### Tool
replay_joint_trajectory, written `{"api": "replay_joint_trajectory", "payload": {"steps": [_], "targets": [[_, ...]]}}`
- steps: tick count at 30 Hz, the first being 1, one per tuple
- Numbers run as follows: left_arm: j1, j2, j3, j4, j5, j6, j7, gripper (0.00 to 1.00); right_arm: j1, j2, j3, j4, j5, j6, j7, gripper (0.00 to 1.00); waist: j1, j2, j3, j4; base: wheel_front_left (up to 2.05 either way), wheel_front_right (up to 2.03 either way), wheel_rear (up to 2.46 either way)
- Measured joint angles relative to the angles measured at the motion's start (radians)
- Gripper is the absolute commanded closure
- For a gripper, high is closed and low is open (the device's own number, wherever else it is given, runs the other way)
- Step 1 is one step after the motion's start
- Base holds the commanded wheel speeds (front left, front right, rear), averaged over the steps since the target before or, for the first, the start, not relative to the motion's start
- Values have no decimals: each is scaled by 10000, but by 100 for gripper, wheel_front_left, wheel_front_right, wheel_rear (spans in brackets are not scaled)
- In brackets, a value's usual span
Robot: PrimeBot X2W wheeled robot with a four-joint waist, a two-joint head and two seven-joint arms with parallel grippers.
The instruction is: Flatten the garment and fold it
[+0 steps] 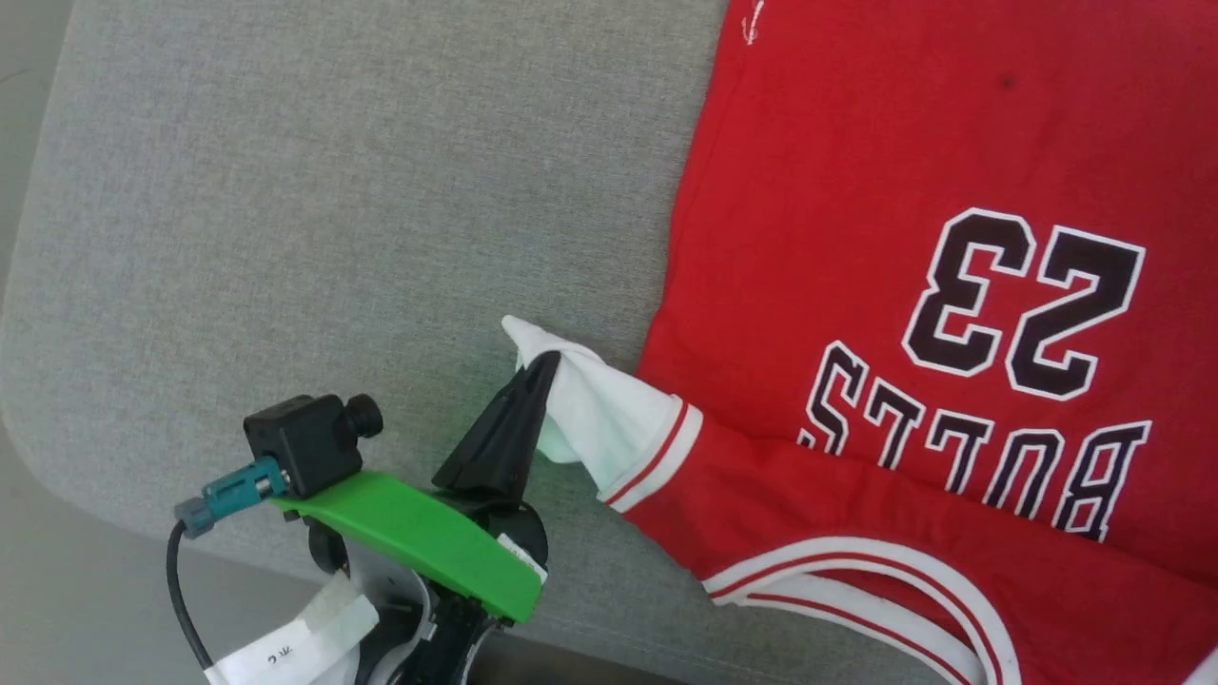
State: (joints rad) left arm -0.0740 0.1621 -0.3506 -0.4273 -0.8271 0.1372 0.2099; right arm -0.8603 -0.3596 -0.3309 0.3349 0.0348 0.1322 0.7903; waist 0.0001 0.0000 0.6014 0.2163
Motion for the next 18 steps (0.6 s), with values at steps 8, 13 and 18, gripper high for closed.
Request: {"api": "replay_joint_trajectory", "payload": {"steps": [8, 13, 18], "targets": [[-5, 21, 171, 224, -12, 8, -86, 100, 196, 391, -61, -219, 533, 0, -1122, 100, 0, 0, -548, -311, 0, 0, 0], [165, 88, 384, 328, -132, 111, -123, 100, 1078, 612, -123, -1062, 1440, 0, -1802, 100, -1, 0, -1233, -632, 0, 0, 0], [743, 238, 583, 311, -238, 265, -190, 100, 2768, 740, -489, -2360, 2163, 0, -1964, 100, -1, 0, -2003, -1060, 0, 0, 0]]}}
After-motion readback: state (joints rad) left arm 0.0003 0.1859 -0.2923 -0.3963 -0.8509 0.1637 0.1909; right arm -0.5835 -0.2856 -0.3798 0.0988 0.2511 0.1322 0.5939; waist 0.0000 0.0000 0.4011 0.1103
